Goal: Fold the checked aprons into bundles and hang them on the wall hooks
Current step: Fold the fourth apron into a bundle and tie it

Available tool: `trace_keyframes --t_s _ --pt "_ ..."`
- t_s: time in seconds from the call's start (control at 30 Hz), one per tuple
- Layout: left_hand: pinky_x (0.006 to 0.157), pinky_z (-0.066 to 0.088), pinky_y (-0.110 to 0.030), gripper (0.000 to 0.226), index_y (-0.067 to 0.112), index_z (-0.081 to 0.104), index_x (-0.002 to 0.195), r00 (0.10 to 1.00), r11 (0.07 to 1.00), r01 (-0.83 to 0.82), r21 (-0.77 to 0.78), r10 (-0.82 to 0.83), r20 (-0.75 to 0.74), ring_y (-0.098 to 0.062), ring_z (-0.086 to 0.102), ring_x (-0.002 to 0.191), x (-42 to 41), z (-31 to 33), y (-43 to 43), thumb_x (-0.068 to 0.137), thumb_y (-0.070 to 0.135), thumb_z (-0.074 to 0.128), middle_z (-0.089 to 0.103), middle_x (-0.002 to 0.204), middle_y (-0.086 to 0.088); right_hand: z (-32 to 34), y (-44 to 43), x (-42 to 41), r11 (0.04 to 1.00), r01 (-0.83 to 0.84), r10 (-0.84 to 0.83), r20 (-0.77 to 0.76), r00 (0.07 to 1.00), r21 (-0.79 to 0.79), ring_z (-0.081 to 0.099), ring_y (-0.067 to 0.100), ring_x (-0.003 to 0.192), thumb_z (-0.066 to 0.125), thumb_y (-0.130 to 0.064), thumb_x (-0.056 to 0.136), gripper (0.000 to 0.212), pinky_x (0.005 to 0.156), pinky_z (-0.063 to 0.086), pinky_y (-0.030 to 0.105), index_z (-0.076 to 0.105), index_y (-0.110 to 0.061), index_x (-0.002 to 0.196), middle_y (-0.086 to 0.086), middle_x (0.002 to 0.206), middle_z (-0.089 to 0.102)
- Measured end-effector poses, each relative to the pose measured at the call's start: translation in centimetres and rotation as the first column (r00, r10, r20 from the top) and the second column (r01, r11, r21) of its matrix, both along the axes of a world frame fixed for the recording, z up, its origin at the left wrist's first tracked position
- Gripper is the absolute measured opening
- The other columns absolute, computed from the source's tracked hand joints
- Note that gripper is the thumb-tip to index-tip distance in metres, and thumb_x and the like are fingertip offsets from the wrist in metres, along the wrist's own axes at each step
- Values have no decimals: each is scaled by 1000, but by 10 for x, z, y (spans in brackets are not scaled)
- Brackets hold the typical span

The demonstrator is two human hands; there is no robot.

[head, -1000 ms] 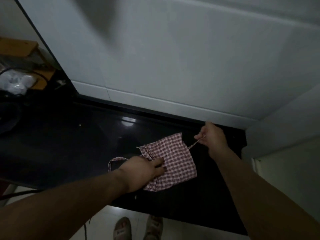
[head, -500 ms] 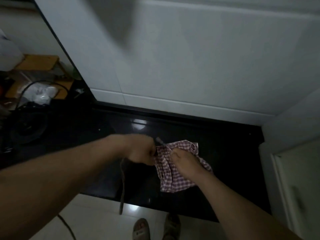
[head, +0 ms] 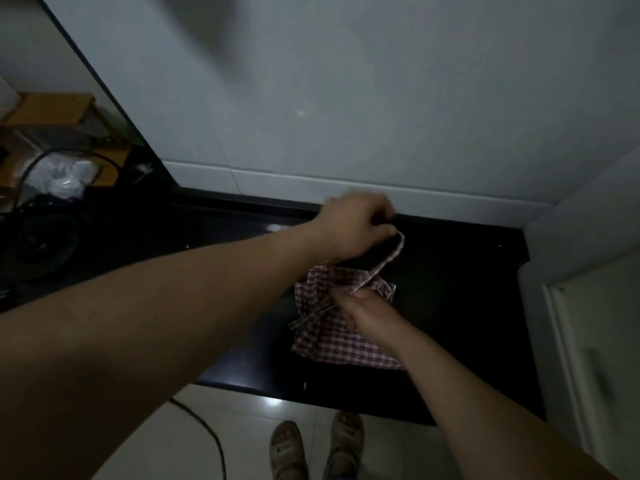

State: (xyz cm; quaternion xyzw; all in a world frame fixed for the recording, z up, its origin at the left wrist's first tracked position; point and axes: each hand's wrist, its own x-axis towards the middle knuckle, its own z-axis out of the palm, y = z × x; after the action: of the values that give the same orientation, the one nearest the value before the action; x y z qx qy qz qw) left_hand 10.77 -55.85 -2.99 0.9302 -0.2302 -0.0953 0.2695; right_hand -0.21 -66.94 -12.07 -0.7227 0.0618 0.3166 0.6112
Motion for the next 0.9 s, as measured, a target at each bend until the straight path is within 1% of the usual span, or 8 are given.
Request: trace_keyframes --t_s 0.07,0.17,0.27,0.43,0.6,0.7,0.8,0.9 --pt "82 48 -41 19 18 64 104 922 982 -149 -114 179 343 -27 60 99 -11 -2 16 96 35 61 64 104 -3 -2 -1 2 1000 29 -29 9 1000 -6 49 14 67 49 -33 108 38 68 40 30 58 -15 76 -4 67 56" --pt "74 45 -35 24 16 60 100 990 990 -141 6 141 2 -25 63 92 -53 -27 43 104 38 52 67 99 -5 -2 -4 4 996 80 -79 -22 997 31 52 13 65 54 -23 106 32 64 44 27 65 -13 78 -3 68 62" --pt "92 54 -38 29 21 67 115 923 997 37 63 -10 -385 -17 67 101 -74 -53 69 105 44 52 71 112 0 4 -6 5 991 119 -114 -69 991 66 55 12 68 55 -13 104 23 66 49 25 74 -13 92 0 76 67" --pt "81 51 -29 5 25 64 95 920 995 83 48 -57 -387 -14 65 93 -68 -49 75 99 24 64 68 99 6 4 -6 3 986 155 -151 -66 986 63 60 16 79 63 -10 100 11 76 53 30 74 -9 101 4 83 71" --pt "68 49 -18 22 22 67 79 861 1000 14 3 -10 -509 -1 66 70 -72 -51 67 100 24 62 70 74 10 0 -5 2 969 242 -238 -87 967 45 66 26 88 64 -14 100 13 86 55 38 74 -7 105 11 91 73" --pt "77 53 -24 14 21 70 82 884 998 63 -12 -62 -464 -7 68 81 -77 -60 65 95 26 71 73 85 7 1 -6 2 972 223 -216 -102 971 69 72 39 105 65 -18 99 18 100 56 52 76 -8 108 17 105 77" --pt "70 47 -25 21 23 60 85 949 998 -26 -62 5 -316 -10 62 81 -80 -76 63 88 31 79 65 90 5 6 -12 0 965 240 -230 -99 968 106 74 28 105 66 -10 98 17 102 56 47 75 -5 111 12 108 78" --pt "67 47 -23 21 21 61 89 933 988 -68 -141 12 -361 -8 62 78 -83 -82 60 89 32 78 66 88 5 5 -15 -3 961 259 -253 -68 965 100 73 32 109 70 -10 94 20 104 53 55 75 -6 113 13 110 78"
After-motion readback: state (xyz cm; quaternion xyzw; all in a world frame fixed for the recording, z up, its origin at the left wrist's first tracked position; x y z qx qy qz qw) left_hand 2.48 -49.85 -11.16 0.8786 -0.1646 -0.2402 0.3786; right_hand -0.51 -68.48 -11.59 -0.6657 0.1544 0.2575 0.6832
